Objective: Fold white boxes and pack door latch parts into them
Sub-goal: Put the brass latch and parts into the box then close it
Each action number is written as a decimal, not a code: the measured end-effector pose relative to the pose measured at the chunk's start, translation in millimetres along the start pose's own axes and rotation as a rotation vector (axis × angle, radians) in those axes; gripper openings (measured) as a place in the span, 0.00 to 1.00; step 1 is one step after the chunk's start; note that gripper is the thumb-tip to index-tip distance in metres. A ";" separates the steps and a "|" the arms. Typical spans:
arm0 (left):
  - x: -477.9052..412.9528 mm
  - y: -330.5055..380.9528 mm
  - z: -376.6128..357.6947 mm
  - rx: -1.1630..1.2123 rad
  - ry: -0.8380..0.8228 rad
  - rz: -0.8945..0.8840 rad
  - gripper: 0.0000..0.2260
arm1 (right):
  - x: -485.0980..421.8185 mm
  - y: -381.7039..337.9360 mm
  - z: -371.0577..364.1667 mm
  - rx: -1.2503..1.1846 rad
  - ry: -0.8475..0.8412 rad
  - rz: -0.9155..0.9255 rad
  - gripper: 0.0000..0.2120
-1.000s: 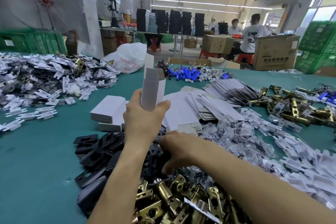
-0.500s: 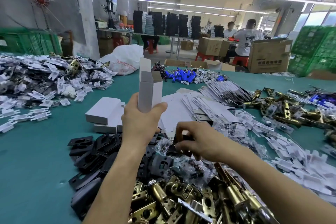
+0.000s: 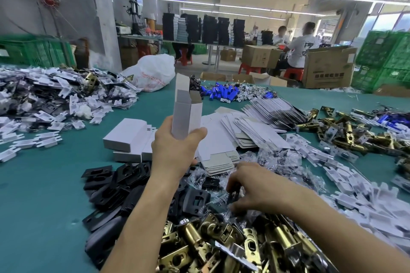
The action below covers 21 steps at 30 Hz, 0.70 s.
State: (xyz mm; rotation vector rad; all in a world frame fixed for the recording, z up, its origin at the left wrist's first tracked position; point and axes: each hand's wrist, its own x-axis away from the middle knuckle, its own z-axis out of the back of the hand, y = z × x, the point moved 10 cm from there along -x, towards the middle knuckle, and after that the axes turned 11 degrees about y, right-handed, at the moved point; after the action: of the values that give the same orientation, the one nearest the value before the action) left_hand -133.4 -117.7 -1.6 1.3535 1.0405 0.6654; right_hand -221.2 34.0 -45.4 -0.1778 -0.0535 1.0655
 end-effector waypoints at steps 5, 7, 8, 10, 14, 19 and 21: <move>2.4 0.5 -3.9 0.058 -0.052 0.015 0.15 | -2.9 -4.5 12.0 0.048 0.100 0.037 0.17; 6.5 4.7 -8.7 0.094 -0.110 0.007 0.18 | -3.3 3.0 21.1 -0.082 0.124 -0.009 0.13; 9.1 7.6 -12.1 0.107 -0.146 -0.009 0.18 | -3.0 8.8 30.4 -0.152 0.165 -0.037 0.09; 14.6 15.0 -19.9 0.123 -0.222 -0.068 0.17 | 1.3 21.4 63.6 -0.338 0.354 -0.083 0.05; 21.9 24.5 -28.7 0.043 -0.289 -0.207 0.24 | 27.9 25.6 143.2 -0.819 0.772 -0.003 0.05; 22.0 18.4 -30.4 -0.006 -0.296 -0.233 0.26 | 38.7 -6.9 187.2 -0.867 0.872 0.206 0.06; 24.6 18.0 -34.4 -0.002 -0.329 -0.238 0.28 | 40.4 -22.2 196.9 -0.713 0.920 0.280 0.07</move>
State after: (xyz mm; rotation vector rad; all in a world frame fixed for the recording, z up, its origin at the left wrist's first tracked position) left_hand -150.1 -77.8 13.9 1.2609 0.9139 0.2555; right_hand -207.9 82.3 150.5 -1.3329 0.4382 1.1171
